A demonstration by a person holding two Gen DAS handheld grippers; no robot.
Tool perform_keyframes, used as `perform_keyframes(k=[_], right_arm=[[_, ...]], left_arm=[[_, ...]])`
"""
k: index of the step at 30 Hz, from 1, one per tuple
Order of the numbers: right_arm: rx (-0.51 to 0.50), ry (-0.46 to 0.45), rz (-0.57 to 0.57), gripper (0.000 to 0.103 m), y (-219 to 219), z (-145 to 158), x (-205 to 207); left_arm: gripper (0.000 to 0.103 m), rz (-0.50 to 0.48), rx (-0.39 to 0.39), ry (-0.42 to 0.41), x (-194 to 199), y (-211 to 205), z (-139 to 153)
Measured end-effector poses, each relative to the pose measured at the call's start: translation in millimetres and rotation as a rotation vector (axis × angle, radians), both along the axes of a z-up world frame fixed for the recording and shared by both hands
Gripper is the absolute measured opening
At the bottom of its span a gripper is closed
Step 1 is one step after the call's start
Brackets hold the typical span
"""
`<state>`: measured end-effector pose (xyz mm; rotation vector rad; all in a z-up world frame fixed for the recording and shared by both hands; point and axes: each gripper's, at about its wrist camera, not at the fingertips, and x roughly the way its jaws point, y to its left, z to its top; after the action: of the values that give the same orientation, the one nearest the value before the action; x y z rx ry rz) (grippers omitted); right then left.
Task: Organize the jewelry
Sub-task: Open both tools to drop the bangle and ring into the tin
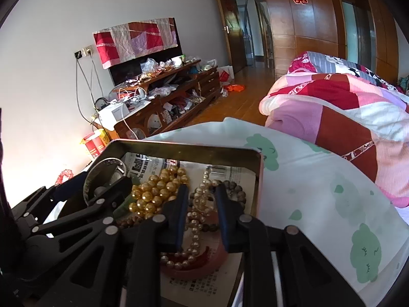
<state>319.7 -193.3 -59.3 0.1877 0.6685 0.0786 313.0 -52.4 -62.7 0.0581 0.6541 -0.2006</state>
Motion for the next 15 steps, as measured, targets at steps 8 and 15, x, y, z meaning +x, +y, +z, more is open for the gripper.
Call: perform_keyframes(k=[8, 15], right_arm=[[0.073, -0.087, -0.052, 0.072, -15, 10, -13], [0.094, -0.241, -0.155, 0.099, -24, 26, -35]], left_arm=[[0.075, -0.013, -0.001, -0.001, -2, 3, 0], [0.077, -0.021, -0.077, -0.042, -11, 10, 8]])
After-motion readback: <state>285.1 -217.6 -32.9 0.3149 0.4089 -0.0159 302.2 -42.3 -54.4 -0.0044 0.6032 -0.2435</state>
